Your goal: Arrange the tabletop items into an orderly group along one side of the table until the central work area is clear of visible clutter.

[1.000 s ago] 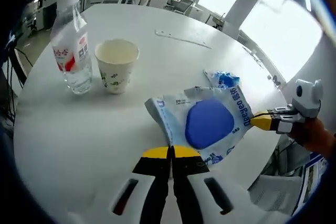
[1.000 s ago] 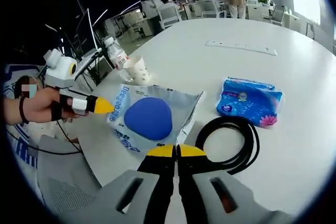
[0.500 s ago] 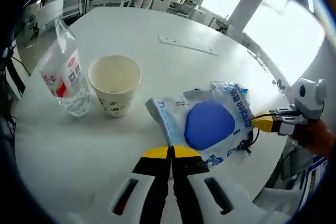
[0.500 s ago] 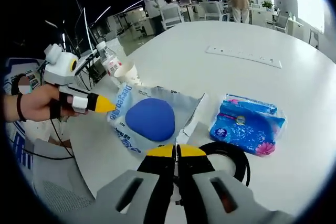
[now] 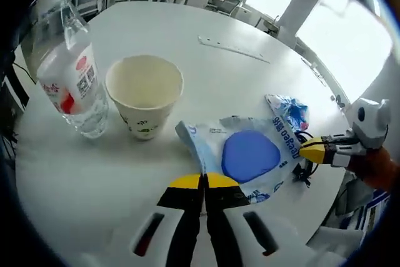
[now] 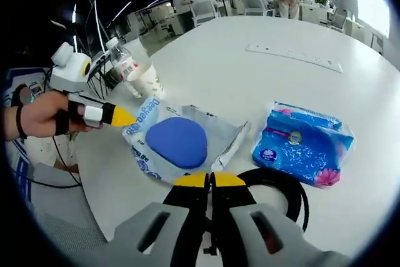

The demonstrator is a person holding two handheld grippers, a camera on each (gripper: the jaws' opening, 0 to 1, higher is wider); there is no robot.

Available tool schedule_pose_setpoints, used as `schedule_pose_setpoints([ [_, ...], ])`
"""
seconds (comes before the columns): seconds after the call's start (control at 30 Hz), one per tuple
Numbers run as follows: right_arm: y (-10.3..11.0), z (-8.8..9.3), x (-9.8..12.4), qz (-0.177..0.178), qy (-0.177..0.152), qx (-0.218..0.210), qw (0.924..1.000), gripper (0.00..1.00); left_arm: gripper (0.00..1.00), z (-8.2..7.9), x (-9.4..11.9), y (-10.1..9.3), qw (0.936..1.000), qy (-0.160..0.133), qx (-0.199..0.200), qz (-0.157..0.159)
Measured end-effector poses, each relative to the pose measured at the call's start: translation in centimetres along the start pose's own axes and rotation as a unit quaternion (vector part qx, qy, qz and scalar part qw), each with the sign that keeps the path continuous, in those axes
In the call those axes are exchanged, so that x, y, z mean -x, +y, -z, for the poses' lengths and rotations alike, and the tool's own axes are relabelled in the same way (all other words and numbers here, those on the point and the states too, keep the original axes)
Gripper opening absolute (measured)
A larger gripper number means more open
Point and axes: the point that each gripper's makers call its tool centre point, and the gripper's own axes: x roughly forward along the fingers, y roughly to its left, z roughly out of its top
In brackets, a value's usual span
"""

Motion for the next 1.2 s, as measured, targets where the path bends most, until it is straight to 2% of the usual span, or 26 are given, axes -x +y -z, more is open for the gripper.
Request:
schedule_pose_setpoints([
  [0.3,-0.6,0.5,0.2,0.009,0.002,-0.008,0.9999,0.01,0.00,0.8,-0.1,0.3,0.9999,0.015,-0.003,0.007],
  [0.43,-0.7,0.5,0.4,0.006,0.003,-0.008,0.9999,0.07,0.01,1.2,0.4,0.2,0.9997,0.022,-0.001,0.014],
  [0.6,-0.8,1.0,0.4,0.008,0.012,0.003,0.9999,0.11,0.08,1.9,0.9,0.4,0.9995,0.023,0.001,0.021],
  [0.73,-0.9,1.3,0.2,0.007,0.010,-0.005,0.9999,0.09,0.09,3.0,1.0,0.0,0.9992,0.030,-0.001,0.027],
  [0.83,-0.9,1.2,0.1,0.011,0.008,-0.006,0.9999,0.03,0.09,3.7,0.9,-0.2,0.9989,0.035,-0.006,0.029],
  [0.9,-0.9,1.0,0.1,0.015,0.001,-0.009,0.9998,0.01,0.06,3.9,0.8,-0.3,0.9989,0.036,-0.003,0.029],
  [0.93,-0.8,0.9,0.1,0.012,0.000,-0.013,0.9998,0.00,0.03,3.9,0.8,-0.2,0.9991,0.033,-0.005,0.025],
  [1.1,-0.5,0.6,0.0,0.012,-0.001,0.001,0.9999,0.00,0.00,3.7,0.6,-0.1,0.9994,0.028,-0.001,0.021],
  [1.2,-0.4,0.1,-0.1,0.011,-0.005,0.010,0.9999,0.00,0.00,2.5,0.4,0.0,0.9998,0.013,-0.002,0.016],
])
